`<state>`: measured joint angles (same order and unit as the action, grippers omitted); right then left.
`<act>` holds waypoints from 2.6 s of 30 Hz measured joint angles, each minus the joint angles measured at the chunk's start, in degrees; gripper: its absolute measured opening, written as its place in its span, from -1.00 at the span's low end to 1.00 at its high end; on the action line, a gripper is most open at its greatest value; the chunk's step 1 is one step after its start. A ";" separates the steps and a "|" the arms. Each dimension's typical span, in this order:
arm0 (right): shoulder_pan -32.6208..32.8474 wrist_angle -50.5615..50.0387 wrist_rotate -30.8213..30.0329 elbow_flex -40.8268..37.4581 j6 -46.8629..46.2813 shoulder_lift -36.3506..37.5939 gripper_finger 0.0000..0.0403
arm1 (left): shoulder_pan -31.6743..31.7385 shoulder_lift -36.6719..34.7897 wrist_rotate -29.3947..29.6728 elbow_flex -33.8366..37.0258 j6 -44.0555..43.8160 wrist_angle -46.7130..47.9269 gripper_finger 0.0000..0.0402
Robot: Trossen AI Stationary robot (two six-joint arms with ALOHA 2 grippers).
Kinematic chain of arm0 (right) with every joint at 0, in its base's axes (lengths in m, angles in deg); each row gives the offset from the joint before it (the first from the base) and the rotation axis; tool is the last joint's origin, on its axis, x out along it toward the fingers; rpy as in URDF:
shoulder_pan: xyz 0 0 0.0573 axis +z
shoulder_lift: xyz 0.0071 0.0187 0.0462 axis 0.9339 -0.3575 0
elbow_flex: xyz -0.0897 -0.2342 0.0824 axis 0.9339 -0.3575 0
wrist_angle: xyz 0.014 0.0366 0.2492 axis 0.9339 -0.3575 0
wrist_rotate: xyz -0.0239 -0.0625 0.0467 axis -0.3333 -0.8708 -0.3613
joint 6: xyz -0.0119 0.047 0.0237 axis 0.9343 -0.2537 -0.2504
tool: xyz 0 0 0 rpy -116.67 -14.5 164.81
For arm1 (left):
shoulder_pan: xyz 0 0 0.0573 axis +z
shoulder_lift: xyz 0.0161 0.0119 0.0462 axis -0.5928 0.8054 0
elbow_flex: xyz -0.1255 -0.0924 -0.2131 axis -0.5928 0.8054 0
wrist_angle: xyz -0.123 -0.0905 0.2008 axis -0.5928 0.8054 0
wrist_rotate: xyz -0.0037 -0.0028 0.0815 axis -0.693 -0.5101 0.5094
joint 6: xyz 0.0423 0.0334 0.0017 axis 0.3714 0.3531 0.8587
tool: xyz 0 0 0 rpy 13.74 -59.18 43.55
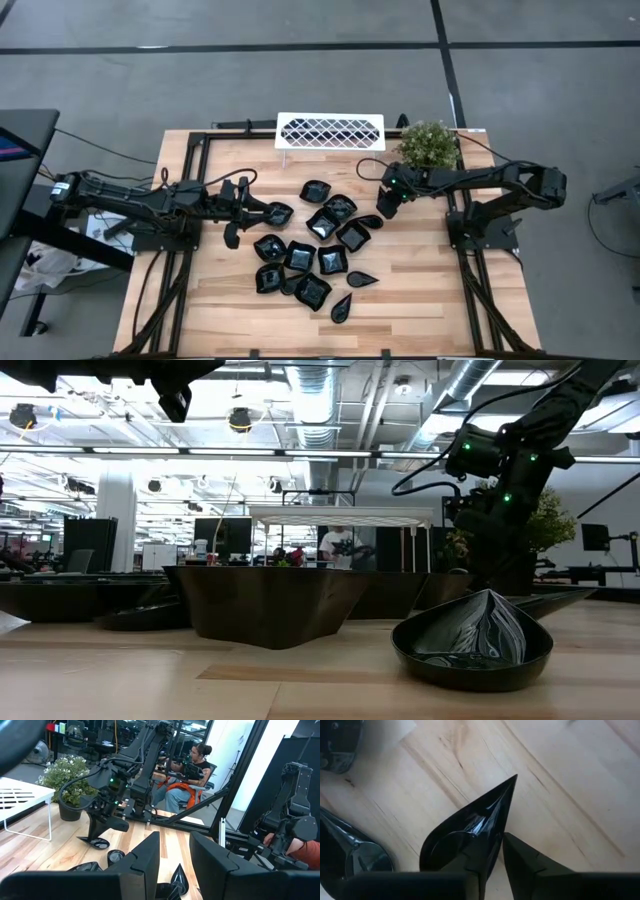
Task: Pick & Place Mini shaped plates
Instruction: Put the drop-shaped plate on the shelf
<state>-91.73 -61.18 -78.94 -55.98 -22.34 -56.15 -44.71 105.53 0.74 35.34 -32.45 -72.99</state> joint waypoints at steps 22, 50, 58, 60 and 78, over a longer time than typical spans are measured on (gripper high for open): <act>0.00 -2.30 0.02 1.58 -1.81 0.20 -0.99 | 0.00 -0.01 0.00 0.00 0.00 -0.02 -0.46; 0.90 -20.44 0.05 35.07 8.63 0.20 -1.00 | 0.00 0.00 0.00 0.00 0.00 -0.02 -0.46; -8.76 -18.46 0.01 41.65 10.07 -2.47 -1.00 | 0.00 0.00 0.00 0.00 0.15 -0.02 -0.46; -12.06 -19.24 0.20 42.39 10.10 -4.53 -1.00 | 0.00 0.00 0.00 0.00 0.20 -0.02 -0.46; -21.29 -24.38 5.67 48.54 10.64 -12.41 -1.00 | 0.00 -0.02 0.00 0.00 0.20 0.00 -0.46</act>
<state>-113.02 -85.56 -73.27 -7.43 -11.69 -68.56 -44.71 105.51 0.74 35.34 -32.25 -72.99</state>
